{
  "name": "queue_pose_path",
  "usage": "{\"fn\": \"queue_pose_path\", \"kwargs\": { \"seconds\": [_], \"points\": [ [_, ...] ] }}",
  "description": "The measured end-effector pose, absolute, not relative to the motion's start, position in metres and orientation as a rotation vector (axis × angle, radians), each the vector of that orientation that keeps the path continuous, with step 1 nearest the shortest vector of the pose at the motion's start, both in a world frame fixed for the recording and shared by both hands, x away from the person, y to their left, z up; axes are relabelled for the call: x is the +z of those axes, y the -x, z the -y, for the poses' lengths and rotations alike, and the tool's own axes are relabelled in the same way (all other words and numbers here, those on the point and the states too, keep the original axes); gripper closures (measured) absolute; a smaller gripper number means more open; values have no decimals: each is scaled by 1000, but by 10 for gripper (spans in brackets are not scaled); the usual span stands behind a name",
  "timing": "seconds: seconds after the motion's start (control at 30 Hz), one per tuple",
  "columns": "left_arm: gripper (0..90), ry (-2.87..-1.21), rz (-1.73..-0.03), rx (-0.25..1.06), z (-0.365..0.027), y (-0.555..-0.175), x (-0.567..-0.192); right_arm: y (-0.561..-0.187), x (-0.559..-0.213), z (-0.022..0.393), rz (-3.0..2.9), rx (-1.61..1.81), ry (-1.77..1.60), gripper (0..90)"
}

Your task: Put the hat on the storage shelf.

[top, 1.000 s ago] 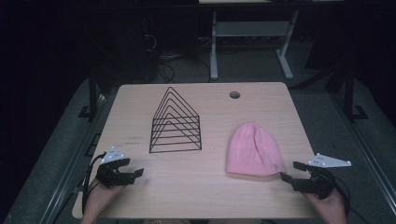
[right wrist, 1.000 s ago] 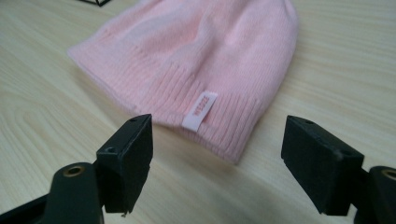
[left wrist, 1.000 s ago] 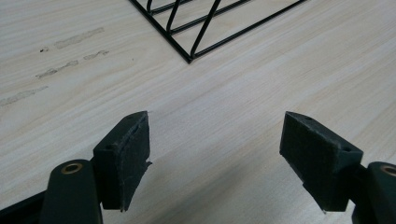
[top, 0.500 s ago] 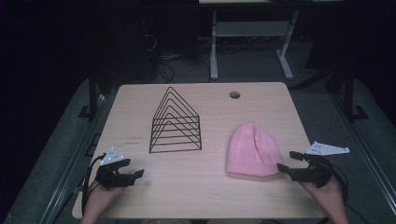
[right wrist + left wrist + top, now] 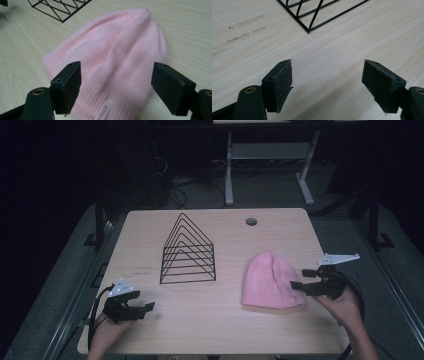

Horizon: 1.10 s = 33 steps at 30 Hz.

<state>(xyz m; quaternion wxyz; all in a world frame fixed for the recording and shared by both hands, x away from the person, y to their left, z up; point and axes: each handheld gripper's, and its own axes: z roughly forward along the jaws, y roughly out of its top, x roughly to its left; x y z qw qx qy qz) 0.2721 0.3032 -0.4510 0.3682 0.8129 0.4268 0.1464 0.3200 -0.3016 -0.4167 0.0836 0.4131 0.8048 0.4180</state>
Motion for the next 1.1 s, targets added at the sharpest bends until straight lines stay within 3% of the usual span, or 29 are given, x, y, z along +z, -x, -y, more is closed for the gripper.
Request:
{"fn": "queue_pose_path", "kwargs": {
  "seconds": [0.67, 0.9, 1.1],
  "points": [
    [239, -2071, -1090, 373, -304, -276, -450, -400, -408, 277, -2516, 1179, -1241, 269],
    [239, -2072, -1099, 378, -309, -276, -450, -426, -417, 269, -2548, 1167, -1275, 274],
    [239, -2073, -1102, 373, -310, -276, -450, -449, -436, 259, -2562, 1137, -1342, 345]
  ]
}}
